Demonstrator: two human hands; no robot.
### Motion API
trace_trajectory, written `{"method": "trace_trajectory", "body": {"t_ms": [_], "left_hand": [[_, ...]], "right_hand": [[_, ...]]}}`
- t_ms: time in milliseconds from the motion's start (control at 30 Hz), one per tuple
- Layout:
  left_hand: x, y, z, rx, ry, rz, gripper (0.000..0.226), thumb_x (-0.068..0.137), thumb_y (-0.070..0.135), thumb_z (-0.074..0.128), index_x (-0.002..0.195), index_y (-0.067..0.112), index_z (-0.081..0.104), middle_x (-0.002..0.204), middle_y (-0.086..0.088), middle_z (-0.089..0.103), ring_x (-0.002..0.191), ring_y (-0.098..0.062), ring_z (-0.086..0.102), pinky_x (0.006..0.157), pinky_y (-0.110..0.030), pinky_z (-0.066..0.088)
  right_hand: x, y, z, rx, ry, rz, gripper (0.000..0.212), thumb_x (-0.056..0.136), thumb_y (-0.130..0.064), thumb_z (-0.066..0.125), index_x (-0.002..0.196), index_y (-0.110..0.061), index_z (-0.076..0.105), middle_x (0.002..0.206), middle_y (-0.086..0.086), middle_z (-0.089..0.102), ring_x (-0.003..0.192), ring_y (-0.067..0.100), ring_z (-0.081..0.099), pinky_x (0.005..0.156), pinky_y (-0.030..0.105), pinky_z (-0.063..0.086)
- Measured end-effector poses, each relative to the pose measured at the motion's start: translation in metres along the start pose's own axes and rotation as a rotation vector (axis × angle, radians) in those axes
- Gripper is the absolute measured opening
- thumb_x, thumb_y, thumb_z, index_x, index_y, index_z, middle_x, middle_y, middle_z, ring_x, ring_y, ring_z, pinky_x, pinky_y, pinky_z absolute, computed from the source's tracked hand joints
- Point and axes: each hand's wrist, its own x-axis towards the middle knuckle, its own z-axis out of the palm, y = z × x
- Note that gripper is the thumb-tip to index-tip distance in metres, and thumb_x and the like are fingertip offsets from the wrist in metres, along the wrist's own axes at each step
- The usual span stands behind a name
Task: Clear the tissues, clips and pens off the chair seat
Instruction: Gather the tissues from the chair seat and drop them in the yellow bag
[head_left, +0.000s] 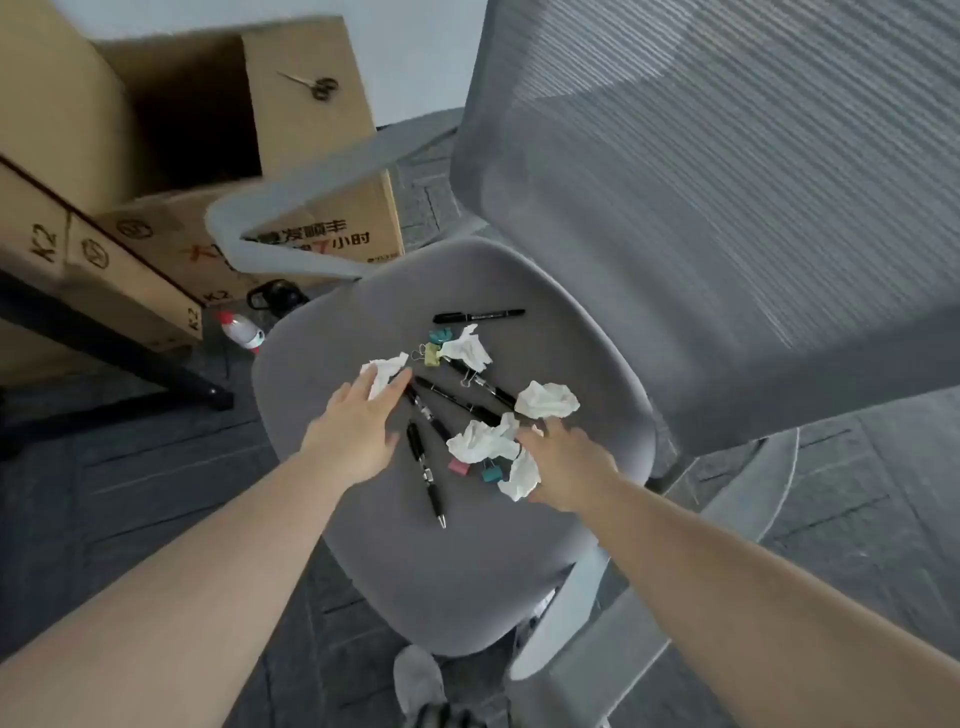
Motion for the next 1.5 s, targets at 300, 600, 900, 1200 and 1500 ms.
{"method": "trace_trajectory", "body": {"t_ms": [300,600,900,1200,1500], "left_hand": [[0.054,0.014,0.042,0.016,0.057,-0.158,0.071,0.092,0.028,0.052,0.148,0.038,0.01,0.158,-0.004,0.007,0.139,-0.035,0.023,0.095,-0.052,0.046],[0.06,0.017,0.051,-0.082,0.235,-0.113,0.02,0.085,-0.005,0.047,0.103,-0.001,0.054,0.106,-0.019,0.053,0.098,-0.039,0.052,0.069,-0.042,0.041],[0.047,0.073,0.049,-0.209,-0.004,0.128,0.09,0.07,0.061,0.069,0.144,0.026,0.031,0.122,0.001,0.053,0.12,-0.02,0.045,0.093,-0.034,0.041],[0.059,0.064,0.084,-0.143,0.042,0.086,0.018,0.08,0.009,0.06,0.096,0.001,0.058,0.116,-0.011,0.045,0.097,-0.031,0.052,0.071,-0.036,0.048],[0.056,0.05,0.056,-0.271,0.2,0.004,0.004,0.08,0.006,0.052,0.079,0.004,0.048,0.098,-0.004,0.049,0.08,-0.02,0.045,0.063,-0.028,0.037]], "right_hand": [[0.032,0.015,0.013,-0.17,-0.026,-0.043,0.05,0.084,-0.007,0.061,0.129,-0.02,0.042,0.13,0.007,0.039,0.118,0.028,0.042,0.066,0.037,0.042],[0.037,0.028,-0.011,-0.198,0.455,-0.209,0.032,0.046,-0.018,0.085,0.073,-0.014,0.07,0.095,0.011,0.066,0.084,0.032,0.064,0.055,0.034,0.05],[0.054,0.027,-0.023,0.006,0.181,-0.06,0.031,0.088,-0.018,0.053,0.118,-0.01,0.05,0.153,0.011,0.025,0.142,0.031,0.02,0.101,0.052,0.039],[0.073,0.028,-0.005,0.064,0.174,-0.076,0.068,0.083,0.001,0.056,0.141,-0.022,0.029,0.121,0.012,0.047,0.11,0.035,0.047,0.076,0.044,0.046],[0.082,0.001,-0.049,0.324,0.393,-0.078,0.033,0.082,-0.004,0.057,0.114,-0.007,0.054,0.117,0.015,0.046,0.107,0.034,0.046,0.067,0.034,0.038]]}}
